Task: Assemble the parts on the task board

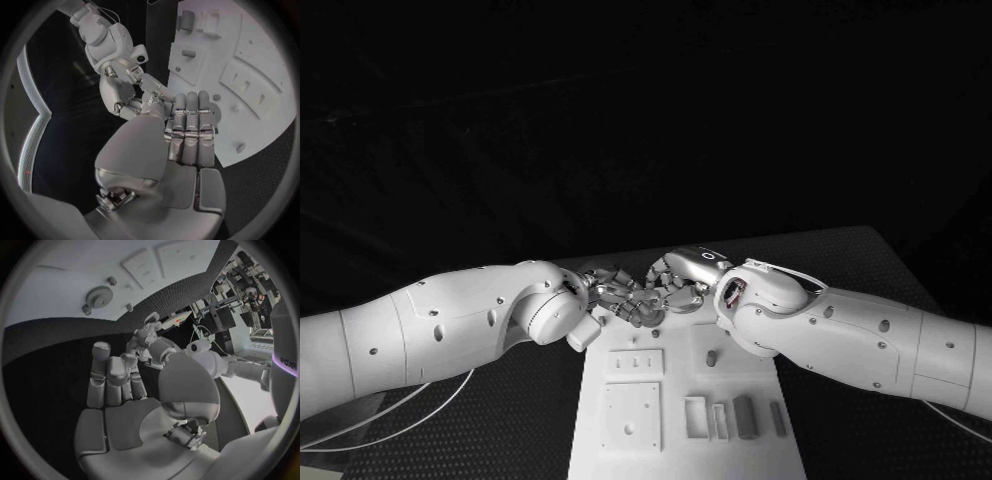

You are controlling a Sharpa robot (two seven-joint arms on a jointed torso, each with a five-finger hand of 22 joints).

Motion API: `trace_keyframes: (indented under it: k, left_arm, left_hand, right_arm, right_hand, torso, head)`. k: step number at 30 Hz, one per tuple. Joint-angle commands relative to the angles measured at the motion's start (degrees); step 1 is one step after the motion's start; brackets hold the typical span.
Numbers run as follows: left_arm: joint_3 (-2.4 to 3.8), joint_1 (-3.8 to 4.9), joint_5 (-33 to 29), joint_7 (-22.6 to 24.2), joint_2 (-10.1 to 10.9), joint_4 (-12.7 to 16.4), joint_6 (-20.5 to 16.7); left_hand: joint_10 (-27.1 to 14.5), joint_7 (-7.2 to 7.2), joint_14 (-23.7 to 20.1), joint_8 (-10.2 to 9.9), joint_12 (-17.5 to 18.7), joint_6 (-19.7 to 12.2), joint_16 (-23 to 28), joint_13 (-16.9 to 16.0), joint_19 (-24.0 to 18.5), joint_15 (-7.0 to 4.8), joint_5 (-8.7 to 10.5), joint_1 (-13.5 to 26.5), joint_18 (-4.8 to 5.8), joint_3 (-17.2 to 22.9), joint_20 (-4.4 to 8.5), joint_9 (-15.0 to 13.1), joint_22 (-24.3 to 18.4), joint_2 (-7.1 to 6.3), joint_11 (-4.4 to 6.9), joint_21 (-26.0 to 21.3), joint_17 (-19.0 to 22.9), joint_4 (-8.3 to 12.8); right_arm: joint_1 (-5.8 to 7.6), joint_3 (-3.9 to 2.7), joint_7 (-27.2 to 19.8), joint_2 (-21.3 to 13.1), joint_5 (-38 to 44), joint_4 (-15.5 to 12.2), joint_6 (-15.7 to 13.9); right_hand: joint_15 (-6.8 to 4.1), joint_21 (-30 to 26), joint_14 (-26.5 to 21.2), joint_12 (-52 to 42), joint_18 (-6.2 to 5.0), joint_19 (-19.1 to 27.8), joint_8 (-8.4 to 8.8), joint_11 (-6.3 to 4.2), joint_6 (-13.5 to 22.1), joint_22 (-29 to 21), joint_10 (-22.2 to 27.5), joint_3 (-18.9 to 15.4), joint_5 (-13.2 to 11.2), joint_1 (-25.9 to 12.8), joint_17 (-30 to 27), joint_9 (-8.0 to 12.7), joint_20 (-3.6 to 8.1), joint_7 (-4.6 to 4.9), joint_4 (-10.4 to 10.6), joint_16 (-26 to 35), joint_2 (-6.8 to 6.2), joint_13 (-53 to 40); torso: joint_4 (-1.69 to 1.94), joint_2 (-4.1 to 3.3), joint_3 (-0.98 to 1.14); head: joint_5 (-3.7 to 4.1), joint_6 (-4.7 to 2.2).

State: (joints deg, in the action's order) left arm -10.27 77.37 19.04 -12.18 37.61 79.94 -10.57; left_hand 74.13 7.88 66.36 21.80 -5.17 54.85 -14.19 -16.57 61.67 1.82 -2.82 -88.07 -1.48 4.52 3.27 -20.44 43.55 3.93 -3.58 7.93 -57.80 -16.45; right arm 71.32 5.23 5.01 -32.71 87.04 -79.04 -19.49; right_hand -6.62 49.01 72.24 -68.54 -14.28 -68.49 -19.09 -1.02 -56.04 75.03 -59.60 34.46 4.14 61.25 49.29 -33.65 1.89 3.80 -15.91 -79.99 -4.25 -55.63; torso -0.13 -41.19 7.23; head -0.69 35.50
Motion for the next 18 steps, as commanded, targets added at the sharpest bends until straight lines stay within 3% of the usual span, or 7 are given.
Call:
trace_keyframes:
  k: [1,13,18]
  left_arm:
    - [0.24,0.20,-0.89,2.13,-0.19,0.14,-0.96]
    - [0.22,0.18,-0.77,1.84,-0.10,0.00,-0.67]
    - [0.22,0.13,-0.11,1.63,-0.11,0.04,0.08]
  left_hand:
    - [0.74,-0.91,0.58,0.44,-0.44,1.68,-0.52,-0.23,0.09,-0.22,-0.20,-0.63,-0.13,0.32,0.48,-0.26,0.16,0.13,0.04,-0.15,-0.49,-0.07]
    - [3.35,-2.18,2.03,1.78,-1.77,4.21,-3.11,-2.50,1.67,-1.37,-0.14,1.15,0.25,0.11,1.78,-2.42,1.79,1.29,1.32,0.93,-3.10,-0.14]
    - [4.26,-2.80,2.49,2.77,-3.40,4.92,-5.59,-4.57,2.54,-2.08,-0.10,1.61,0.32,0.23,2.55,-4.81,3.29,1.40,2.05,1.93,-4.62,-0.07]
  right_arm:
    - [-0.28,0.15,-0.92,0.17,0.52,-0.27,1.92]
    - [-0.50,0.16,-0.89,0.07,0.52,-0.28,1.76]
    - [-0.55,0.16,-0.92,0.10,0.51,-0.29,1.79]
  right_hand:
    - [-0.45,0.36,-0.03,0.29,-0.72,-0.06,-0.12,-0.03,-2.04,0.80,-0.43,0.32,0.25,-0.38,-0.07,0.04,0.25,1.46,0.02,-0.22,-0.22,0.07]
    - [-0.46,0.35,0.00,0.30,-0.72,-0.08,-0.11,-0.05,-2.09,0.80,-0.47,0.34,0.25,-0.46,-0.07,0.00,0.26,1.44,0.07,-0.21,-0.16,0.08]
    - [-0.47,0.35,0.01,0.30,-0.72,-0.10,-0.11,-0.05,-2.10,0.80,-0.49,0.34,0.25,-0.49,-0.08,-0.01,0.26,1.44,0.08,-0.20,-0.14,0.08]
  torso:
    - [-0.03,-0.02,0.01]
    - [0.00,-0.01,0.00]
    - [-0.02,0.00,0.01]
  head:
    - [-0.05,0.04]
    - [-0.06,0.17]
    - [-0.08,0.29]
